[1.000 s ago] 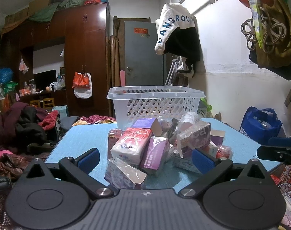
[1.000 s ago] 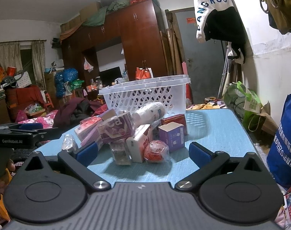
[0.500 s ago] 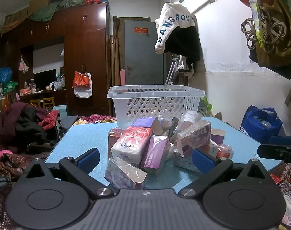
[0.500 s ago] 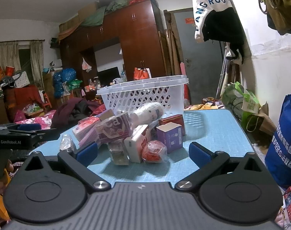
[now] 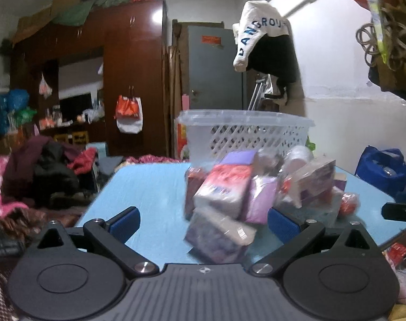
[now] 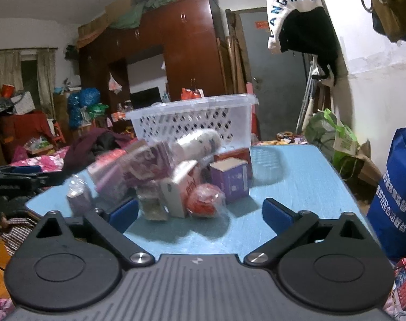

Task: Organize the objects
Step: 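Grasp the red-wrapped ball with the right tool while the left grasps the purple-white box, then carry both items over the white basket and open both tools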

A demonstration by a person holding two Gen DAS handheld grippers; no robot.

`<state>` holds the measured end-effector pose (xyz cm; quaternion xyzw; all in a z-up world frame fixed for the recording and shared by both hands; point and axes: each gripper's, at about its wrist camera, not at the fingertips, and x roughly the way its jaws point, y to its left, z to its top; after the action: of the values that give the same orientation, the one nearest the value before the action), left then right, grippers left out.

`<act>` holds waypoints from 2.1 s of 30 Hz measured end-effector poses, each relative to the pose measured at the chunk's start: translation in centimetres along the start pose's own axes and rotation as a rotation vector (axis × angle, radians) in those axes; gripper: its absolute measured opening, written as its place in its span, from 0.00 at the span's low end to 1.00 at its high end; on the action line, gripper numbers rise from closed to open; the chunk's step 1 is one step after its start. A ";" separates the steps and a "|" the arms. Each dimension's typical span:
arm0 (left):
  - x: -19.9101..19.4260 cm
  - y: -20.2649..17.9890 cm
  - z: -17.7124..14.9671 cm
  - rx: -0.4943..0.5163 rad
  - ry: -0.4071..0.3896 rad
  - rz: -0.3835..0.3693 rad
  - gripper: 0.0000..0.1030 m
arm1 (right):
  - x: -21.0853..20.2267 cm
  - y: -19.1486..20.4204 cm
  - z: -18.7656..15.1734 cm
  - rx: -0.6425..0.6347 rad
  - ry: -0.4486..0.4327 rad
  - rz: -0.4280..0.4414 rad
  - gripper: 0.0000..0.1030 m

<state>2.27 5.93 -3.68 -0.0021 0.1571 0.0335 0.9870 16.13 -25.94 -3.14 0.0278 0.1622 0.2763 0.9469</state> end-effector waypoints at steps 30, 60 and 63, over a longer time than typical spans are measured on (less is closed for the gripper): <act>3.5 0.6 -3.3 -0.050 0.025 -0.146 0.51 | 2.2 -0.2 -1.5 -0.006 0.031 0.004 0.43; 22.4 -0.7 16.3 -0.058 0.150 -0.192 1.00 | 18.1 1.7 18.4 -0.203 0.077 0.010 1.00; 18.3 0.1 15.3 -0.063 0.046 -0.209 1.00 | 14.4 1.6 17.6 -0.206 0.003 0.006 1.00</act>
<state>24.33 7.45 5.22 -0.0501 0.1773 -0.0650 0.9807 32.40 -16.24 9.55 -0.0695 0.1344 0.2944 0.9436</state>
